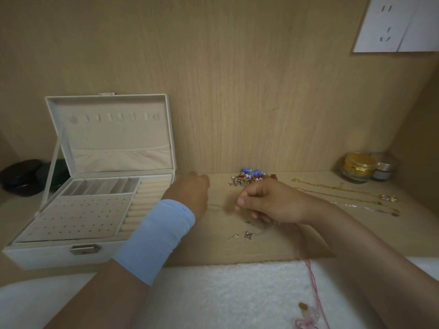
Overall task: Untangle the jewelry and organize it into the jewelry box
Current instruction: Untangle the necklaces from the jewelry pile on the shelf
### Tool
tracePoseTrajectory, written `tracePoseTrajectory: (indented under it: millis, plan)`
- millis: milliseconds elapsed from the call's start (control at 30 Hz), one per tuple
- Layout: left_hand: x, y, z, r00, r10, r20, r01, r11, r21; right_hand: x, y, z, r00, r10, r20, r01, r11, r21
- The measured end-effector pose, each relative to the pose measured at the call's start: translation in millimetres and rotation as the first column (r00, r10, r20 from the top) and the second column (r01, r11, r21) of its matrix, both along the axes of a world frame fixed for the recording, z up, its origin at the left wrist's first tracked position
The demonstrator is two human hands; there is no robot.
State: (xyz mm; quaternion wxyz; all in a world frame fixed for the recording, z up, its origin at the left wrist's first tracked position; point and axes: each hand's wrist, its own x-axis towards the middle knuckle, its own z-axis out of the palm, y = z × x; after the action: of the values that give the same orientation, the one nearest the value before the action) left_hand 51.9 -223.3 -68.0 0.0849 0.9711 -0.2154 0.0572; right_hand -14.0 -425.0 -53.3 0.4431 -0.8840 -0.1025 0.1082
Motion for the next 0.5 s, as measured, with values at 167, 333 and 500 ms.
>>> tracePoseTrajectory:
  millis: [167,333,500]
  plan:
    - [-23.2,-31.1,1.6,0.868,-0.413,-0.277,0.096,0.687,-0.721,-3.6,5.1,1.0,1.000,0.019,0.007,-0.019,0.999,0.031]
    - [-23.1,-29.4,2.4,0.816,-0.360,-0.453,-0.021,0.765,-0.644,-3.1,2.7,-0.5,0.998,0.021,-0.063,-0.014,0.994,0.112]
    - [-12.7,-14.3,7.2,0.891,-0.218,-0.398,0.049,0.919,-0.392,0.2,-6.9,-2.0,0.994,0.054,-0.091,-0.051,0.998,0.032]
